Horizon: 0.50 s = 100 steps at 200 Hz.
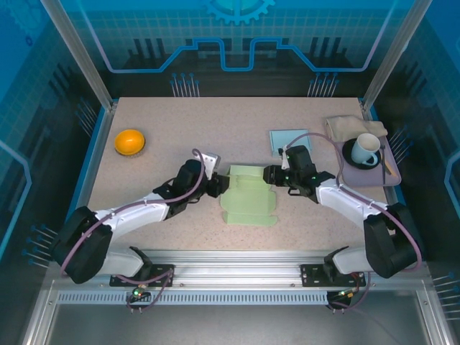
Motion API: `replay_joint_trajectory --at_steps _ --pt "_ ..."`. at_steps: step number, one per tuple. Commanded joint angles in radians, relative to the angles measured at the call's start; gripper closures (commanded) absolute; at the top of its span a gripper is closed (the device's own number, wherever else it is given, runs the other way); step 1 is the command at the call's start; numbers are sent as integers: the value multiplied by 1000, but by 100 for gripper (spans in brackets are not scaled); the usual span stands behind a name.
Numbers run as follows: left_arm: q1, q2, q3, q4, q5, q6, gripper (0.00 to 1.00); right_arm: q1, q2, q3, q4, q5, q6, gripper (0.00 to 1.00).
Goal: Fold the paper box
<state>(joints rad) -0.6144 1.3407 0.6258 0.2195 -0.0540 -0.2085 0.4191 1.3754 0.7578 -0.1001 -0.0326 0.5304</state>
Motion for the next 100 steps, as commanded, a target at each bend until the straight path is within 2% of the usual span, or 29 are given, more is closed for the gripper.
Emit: replay_joint_trajectory --at_steps 1,47,100 --pt "0 14 -78 38 41 157 48 6 17 10 -100 33 -23 51" --pt "1 153 -19 114 -55 234 47 4 31 60 -141 21 -56 51" --pt "-5 313 102 151 -62 266 49 0 66 80 -137 -25 -65 51"
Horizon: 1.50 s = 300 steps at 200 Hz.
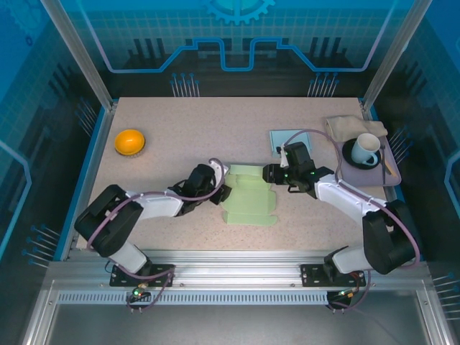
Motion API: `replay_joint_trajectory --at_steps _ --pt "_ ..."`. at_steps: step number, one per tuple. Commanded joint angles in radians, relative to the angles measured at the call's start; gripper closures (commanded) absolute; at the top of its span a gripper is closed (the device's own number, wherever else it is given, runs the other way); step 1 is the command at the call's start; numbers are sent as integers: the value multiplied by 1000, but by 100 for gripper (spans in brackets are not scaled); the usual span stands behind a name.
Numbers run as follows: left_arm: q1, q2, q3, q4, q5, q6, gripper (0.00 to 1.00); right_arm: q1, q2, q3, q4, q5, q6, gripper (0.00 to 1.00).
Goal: Fold the paper box
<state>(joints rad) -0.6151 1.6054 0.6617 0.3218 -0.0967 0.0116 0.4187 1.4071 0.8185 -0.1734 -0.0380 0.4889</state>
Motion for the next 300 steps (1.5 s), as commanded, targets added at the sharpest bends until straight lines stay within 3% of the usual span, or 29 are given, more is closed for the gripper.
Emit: replay_joint_trajectory --at_steps 1,63,125,170,215,263,300 --pt "-5 51 68 49 -20 46 49 0 35 19 -63 -20 -24 51" --pt "-72 195 179 65 -169 63 55 -3 77 37 -58 -54 -33 51" --pt "-97 297 280 5 -441 3 83 -10 84 42 -50 -61 -38 51" --pt "-100 383 396 -223 -617 -137 98 -9 44 18 -26 18 8 52" --pt "-128 389 363 -163 -637 -66 100 -15 48 23 -23 31 13 51" --pt "-137 364 322 -78 -519 9 99 -18 23 45 -8 -22 22 45" --pt "-137 354 279 -26 -464 62 99 -19 -31 104 -107 -2 36 40"
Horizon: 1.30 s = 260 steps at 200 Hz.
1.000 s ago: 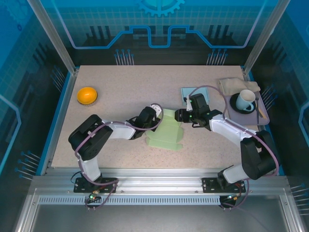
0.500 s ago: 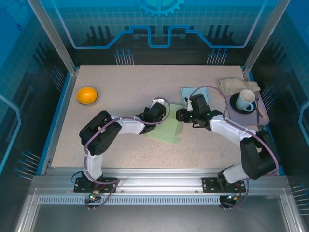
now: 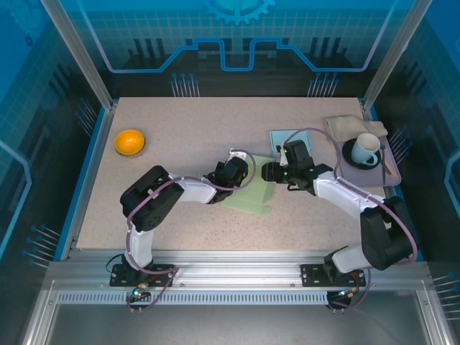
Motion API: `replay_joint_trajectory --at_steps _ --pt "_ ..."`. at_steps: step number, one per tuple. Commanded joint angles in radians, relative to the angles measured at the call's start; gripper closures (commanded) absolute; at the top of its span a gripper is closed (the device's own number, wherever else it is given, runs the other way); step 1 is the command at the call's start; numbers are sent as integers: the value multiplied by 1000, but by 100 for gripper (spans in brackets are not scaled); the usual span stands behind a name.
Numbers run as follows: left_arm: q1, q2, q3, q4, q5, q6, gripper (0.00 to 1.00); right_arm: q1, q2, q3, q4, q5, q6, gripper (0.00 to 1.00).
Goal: Fold the paper box
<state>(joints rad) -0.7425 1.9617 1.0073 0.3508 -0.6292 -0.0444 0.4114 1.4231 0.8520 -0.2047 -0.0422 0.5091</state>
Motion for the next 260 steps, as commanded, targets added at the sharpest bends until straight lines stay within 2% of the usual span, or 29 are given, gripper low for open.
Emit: replay_joint_trajectory --at_steps 1,43,79,119,147,174,231,260 --pt "-10 -4 -69 -52 71 120 99 -12 -48 72 -80 5 16 40" --pt "-11 -35 -129 30 170 190 98 -40 1 92 -132 75 -19 39" --pt "-9 -25 -122 30 183 215 96 -44 41 49 -109 67 -3 40" --pt "-8 -53 -146 41 202 198 85 -43 53 3 -89 71 29 42" --pt "12 -151 -215 50 275 175 62 -43 43 -10 -87 88 31 43" --pt "25 -256 -273 41 350 135 54 -37 27 -22 -86 105 32 43" --pt "36 -392 -381 59 331 95 50 -24 29 -16 -91 107 26 43" --pt "98 -491 -397 49 430 -7 51 -18 25 -10 -102 125 25 43"
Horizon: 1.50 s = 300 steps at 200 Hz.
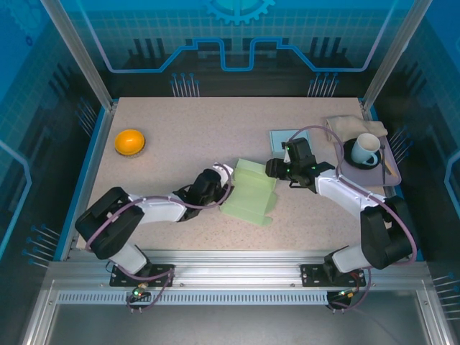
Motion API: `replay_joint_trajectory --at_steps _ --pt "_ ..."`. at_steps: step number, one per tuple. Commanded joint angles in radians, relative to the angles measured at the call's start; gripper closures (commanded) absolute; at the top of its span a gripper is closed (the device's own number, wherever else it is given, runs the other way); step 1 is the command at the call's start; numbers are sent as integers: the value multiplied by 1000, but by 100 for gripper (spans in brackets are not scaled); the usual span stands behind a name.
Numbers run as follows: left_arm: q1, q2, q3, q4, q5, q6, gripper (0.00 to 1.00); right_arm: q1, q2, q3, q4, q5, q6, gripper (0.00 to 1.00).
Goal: Fold the paper box
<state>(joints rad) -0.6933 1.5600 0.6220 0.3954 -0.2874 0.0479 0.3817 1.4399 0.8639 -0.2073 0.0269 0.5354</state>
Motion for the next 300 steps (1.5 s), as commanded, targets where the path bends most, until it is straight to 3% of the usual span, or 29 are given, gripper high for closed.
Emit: replay_joint_trajectory --at_steps 1,35,83,105,151,175,232,264,300 --pt "51 -91 -11 4 90 -104 51 12 8 -22 -99 56 -2 43" --pt "77 -150 8 -7 151 -240 50 16 9 -14 -102 68 -4 43" --pt "78 -164 2 -339 163 -524 50 19 45 10 -122 108 -18 42" --pt "78 -218 -67 -378 214 -611 48 17 53 39 -127 121 -22 42" --pt "66 -329 -177 -312 329 -782 44 20 47 32 -126 134 -7 42" --pt "2 -356 -195 -271 296 -842 41 19 43 26 -126 137 -2 42" --pt "-60 -139 -161 -89 275 -921 42 20 38 21 -129 142 -1 42" --pt "-69 -49 -113 -37 267 -920 54 20 28 21 -133 141 -4 42" --pt "-69 -91 -56 -131 194 -829 97 17 13 21 -135 136 -7 41"
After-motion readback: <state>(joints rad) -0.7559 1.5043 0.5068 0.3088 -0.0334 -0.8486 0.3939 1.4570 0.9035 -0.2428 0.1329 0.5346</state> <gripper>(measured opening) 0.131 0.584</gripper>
